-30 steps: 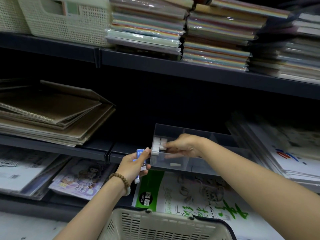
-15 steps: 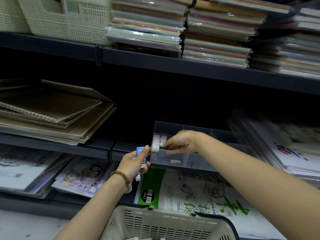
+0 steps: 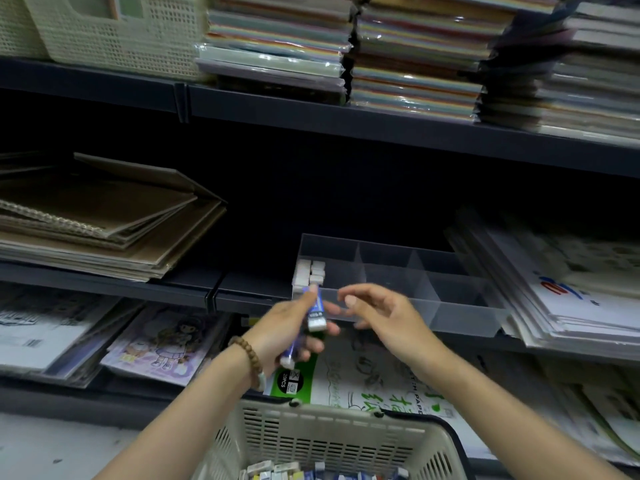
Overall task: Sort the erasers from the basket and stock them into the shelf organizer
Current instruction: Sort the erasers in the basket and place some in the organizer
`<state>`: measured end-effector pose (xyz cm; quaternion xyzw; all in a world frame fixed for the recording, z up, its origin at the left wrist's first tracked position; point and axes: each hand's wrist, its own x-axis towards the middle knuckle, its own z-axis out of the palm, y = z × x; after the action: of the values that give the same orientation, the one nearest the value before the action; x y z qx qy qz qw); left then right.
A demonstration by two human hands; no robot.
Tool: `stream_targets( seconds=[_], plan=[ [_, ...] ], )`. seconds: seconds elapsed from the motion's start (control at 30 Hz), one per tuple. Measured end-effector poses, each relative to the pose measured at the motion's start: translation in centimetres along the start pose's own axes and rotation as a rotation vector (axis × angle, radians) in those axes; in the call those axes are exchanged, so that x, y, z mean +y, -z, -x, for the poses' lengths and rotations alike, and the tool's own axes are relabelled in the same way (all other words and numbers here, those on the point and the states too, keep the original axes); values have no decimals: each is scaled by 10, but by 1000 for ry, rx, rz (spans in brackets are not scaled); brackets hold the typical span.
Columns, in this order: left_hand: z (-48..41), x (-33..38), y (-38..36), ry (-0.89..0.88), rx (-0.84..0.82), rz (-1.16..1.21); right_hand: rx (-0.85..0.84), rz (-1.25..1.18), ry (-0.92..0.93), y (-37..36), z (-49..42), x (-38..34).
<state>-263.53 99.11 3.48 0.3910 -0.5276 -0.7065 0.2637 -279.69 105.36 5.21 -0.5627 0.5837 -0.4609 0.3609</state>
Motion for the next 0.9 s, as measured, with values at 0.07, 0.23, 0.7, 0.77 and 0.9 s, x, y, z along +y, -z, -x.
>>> stream_targets(
  seconds=[0.07,0.23,0.7,0.77,0.9],
  plan=[
    [4,-8,-10,56,-43,-121,-72,-21,-60,1,11,7],
    [7,-17,-27,133,-163,-188,-180,-118,-164,5,29,24],
    [-5,-33,-23,249,-56,160,-14,-778,-362,13,31,44],
    [-3,-31,-19,258,-31,198,-45,-726,-359,14,31,44],
    [0,-33,-15,291,55,60,-120,-543,-378,12,34,48]
  ],
)
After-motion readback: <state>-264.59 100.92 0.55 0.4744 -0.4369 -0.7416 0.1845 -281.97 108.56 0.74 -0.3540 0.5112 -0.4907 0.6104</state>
